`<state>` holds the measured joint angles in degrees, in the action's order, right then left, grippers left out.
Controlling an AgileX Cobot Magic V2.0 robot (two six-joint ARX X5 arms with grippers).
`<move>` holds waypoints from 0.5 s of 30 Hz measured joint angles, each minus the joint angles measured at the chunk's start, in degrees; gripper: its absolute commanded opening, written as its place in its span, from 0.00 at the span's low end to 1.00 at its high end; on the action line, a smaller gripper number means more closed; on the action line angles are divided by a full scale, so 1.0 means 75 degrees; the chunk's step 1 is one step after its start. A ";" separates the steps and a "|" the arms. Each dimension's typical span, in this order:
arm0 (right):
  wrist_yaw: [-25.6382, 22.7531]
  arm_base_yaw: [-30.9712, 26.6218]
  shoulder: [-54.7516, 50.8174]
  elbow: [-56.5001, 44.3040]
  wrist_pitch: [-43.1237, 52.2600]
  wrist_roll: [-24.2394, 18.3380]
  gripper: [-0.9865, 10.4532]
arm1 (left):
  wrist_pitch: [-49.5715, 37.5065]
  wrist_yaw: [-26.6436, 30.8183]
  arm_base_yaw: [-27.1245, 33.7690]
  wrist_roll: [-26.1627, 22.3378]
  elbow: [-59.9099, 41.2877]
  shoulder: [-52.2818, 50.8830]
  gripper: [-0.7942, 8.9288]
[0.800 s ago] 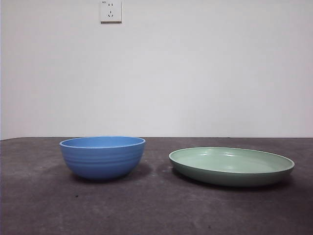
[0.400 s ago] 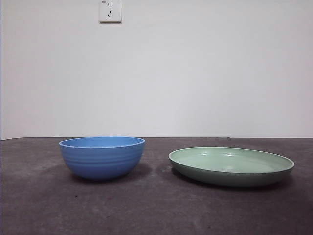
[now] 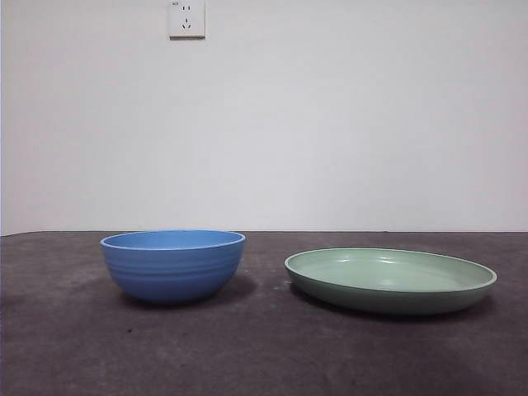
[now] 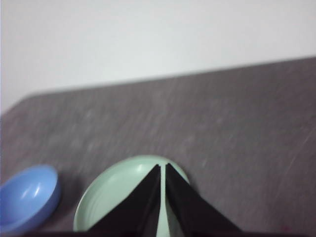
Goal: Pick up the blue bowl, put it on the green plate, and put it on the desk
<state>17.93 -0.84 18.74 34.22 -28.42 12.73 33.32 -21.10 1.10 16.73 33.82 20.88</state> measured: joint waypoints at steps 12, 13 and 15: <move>0.1402 0.0507 0.2871 0.1865 -0.2585 -0.1591 0.09 | 0.1760 -0.1408 -0.0764 -0.1673 0.1556 0.2378 0.10; 0.1405 0.0606 0.2987 0.1891 -0.2716 -0.1684 0.09 | 0.1903 -0.1408 -0.0895 -0.1778 0.1647 0.2521 0.10; 0.1408 0.0860 0.3191 0.1920 -0.3022 -0.1862 0.09 | 0.2180 -0.1411 -0.1192 -0.1996 0.1789 0.2774 0.10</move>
<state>28.49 5.61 42.68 48.62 -51.09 -1.23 49.67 -31.68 -7.84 1.76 47.24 41.69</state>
